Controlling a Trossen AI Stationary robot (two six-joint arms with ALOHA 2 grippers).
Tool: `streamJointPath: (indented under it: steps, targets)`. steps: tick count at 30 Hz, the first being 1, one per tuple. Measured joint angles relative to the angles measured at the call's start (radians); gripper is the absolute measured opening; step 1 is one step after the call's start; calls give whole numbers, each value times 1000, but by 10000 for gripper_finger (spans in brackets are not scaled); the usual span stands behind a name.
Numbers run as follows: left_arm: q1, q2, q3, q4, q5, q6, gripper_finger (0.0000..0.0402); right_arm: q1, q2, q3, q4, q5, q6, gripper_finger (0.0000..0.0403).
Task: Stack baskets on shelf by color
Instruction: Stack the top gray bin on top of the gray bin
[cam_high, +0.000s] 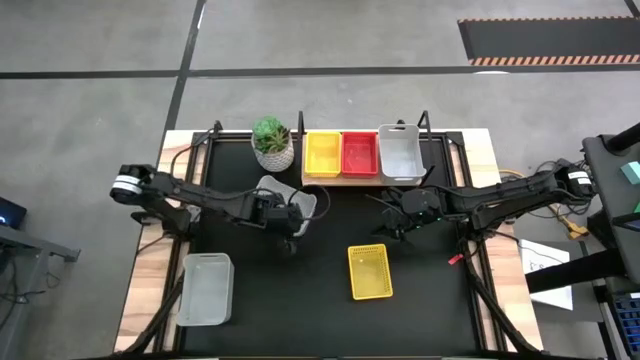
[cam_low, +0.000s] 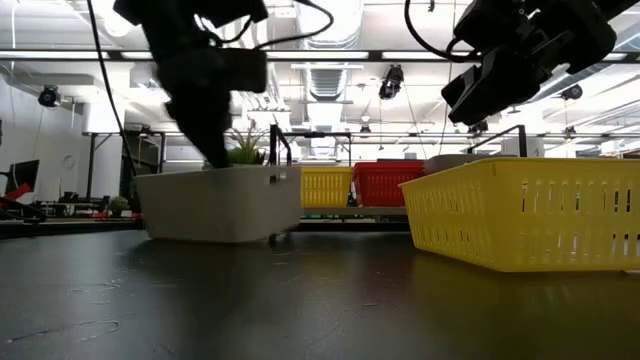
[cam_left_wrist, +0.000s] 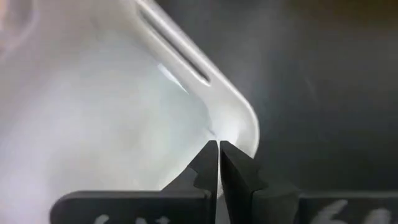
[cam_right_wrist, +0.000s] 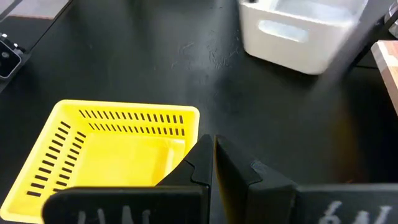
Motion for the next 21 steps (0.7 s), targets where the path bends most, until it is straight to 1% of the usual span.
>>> streamJointPath:
  steps: [2,4,6,9,13,15,17,19,21]
  targets:
    - [-8,-12,-1,-57,104,45,0,0,0,0,4,0,0,9]
    - [-12,-40,-1,-109,142,58,0,0,0,0,8,0,0,9]
    - [-10,-83,-1,-171,133,58,0,0,0,0,19,0,-1,9]
    - [-7,-144,-1,-209,93,59,0,0,0,0,40,0,-8,9]
    - [-9,-241,-1,-178,25,80,0,0,0,0,79,0,-9,9]
    - [-12,-281,-5,-102,-9,155,0,0,0,0,117,0,-8,14]
    - [-14,-328,-27,26,-15,287,0,0,6,0,166,0,-12,26]
    - [-16,-369,-69,210,-10,469,0,-2,21,0,243,1,-12,44]
    - [-12,-407,-138,413,28,672,0,-2,56,5,321,15,-5,67]
